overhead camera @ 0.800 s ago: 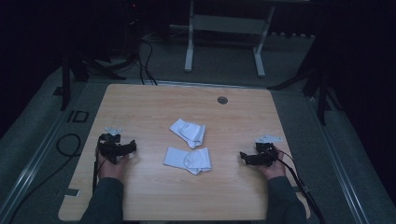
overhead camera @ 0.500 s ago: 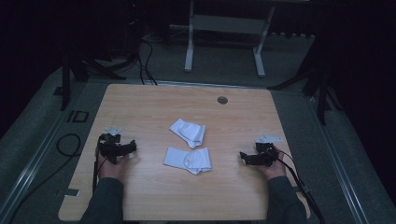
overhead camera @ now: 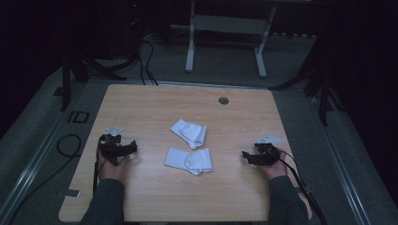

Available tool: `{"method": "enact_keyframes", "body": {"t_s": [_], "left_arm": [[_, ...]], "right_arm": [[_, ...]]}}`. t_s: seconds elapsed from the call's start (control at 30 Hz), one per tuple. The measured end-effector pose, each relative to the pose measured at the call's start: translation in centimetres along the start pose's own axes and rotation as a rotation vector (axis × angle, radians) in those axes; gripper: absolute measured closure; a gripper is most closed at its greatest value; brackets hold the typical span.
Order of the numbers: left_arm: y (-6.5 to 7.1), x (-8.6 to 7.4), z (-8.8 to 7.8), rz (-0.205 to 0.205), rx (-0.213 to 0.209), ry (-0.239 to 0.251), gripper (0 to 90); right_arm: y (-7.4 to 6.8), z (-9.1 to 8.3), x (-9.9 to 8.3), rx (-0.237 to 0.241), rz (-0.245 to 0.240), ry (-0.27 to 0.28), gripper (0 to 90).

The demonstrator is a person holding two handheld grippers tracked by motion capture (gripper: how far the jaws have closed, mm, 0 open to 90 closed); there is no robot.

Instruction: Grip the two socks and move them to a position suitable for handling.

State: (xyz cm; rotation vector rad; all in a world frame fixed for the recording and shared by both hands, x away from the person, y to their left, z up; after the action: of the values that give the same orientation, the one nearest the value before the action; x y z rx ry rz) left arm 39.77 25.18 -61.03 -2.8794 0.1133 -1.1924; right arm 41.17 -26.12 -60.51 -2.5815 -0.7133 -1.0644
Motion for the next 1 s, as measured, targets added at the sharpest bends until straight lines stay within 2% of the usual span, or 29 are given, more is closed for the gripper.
{"method": "enact_keyframes", "body": {"t_s": [0.03, 0.13, 0.2, 0.23, 0.3, 0.33, 0.43, 0.57, 0.6, 0.63, 0.67, 0.7, 0.73, 0.77, 0.83, 0.87, 0.9, 0.97, 1.0], "left_arm": [[0.0, 0.0, 0.0, 0.000, 0.000, 0.000, 14.1], [0.0, 0.0, 0.0, 0.000, 0.000, 0.000, 14.1], [0.0, 0.0, 0.0, 0.000, 0.000, 0.000, 14.1], [0.0, 0.0, 0.0, 0.000, 0.000, 0.000, 14.1], [0.0, 0.0, 0.0, 0.000, 0.000, 0.000, 14.1], [0.0, 0.0, 0.0, 0.000, 0.000, 0.000, 14.1], [0.0, 0.0, 0.0, 0.000, 0.000, 0.000, 14.1], [0.0, 0.0, 0.0, 0.001, 0.000, 0.000, 14.1], [0.0, 0.0, 0.0, 0.000, 0.000, 0.000, 14.1], [0.0, 0.0, 0.0, 0.000, 0.000, 0.000, 14.1], [0.0, 0.0, 0.0, 0.001, 0.000, -0.001, 14.1], [0.0, 0.0, 0.0, 0.001, 0.000, -0.001, 14.1], [0.0, 0.0, 0.0, 0.001, 0.000, -0.001, 14.1], [0.0, 0.0, 0.0, 0.001, 0.000, -0.001, 14.1], [0.0, 0.0, 0.0, 0.001, 0.000, -0.001, 14.2], [0.0, 0.0, 0.0, 0.001, 0.000, -0.001, 14.2], [0.0, 0.0, 0.0, 0.001, 0.000, -0.001, 14.2], [0.0, 0.0, 0.0, 0.001, 0.000, -0.001, 14.1], [0.0, 0.0, 0.0, 0.001, 0.000, 0.000, 14.1]], "right_arm": [[-0.1, -0.1, 0.1, 0.004, -0.004, -0.010, 38.6], [-0.4, -0.4, 0.1, 0.015, -0.026, -0.025, 42.6], [-1.1, -1.0, 0.2, 0.027, -0.072, -0.040, 46.6], [-1.1, -1.0, 0.2, 0.027, -0.072, -0.040, 46.6], [-1.7, -1.9, 0.5, 0.038, -0.108, -0.039, 53.4], [-1.7, -1.9, 0.5, 0.038, -0.108, -0.039, 53.4], [-2.8, -3.1, 1.2, 0.063, -0.142, -0.040, 61.5], [-3.8, -3.8, 1.7, 0.080, -0.170, -0.037, 63.9], [-4.6, -4.0, 2.0, 0.080, -0.201, -0.049, 66.3], [-4.6, -4.0, 2.0, 0.080, -0.201, -0.049, 66.3], [-5.5, -4.2, 2.3, 0.086, -0.224, -0.052, 70.0], [-5.5, -4.2, 2.3, 0.086, -0.224, -0.052, 70.0], [-6.3, -4.2, 2.6, 0.098, -0.250, -0.055, 74.5], [-6.3, -4.2, 2.6, 0.098, -0.250, -0.055, 74.5], [-7.7, -4.3, 3.0, 0.115, -0.292, -0.062, 81.4], [-7.7, -4.3, 3.0, 0.115, -0.292, -0.062, 81.4], [-8.7, -4.4, 3.3, 0.121, -0.316, -0.063, 82.7], [-9.0, -4.3, 3.4, 0.118, -0.327, -0.064, 83.2], [-9.7, -4.1, 3.6, 0.115, -0.348, -0.072, 84.8]]}}
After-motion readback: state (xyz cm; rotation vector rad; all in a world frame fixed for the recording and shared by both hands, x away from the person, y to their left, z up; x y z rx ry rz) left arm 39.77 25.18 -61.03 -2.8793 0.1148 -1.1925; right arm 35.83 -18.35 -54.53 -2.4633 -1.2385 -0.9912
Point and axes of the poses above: each handheld gripper's, and its own axes: z roughly forward along the jaws, x roughly out of its top, y roughly to its right, the point moved 6 cm from there along z, roughly forward along the jaws, and after that the axes turned 4 degrees about z, right-handed, at the moved point
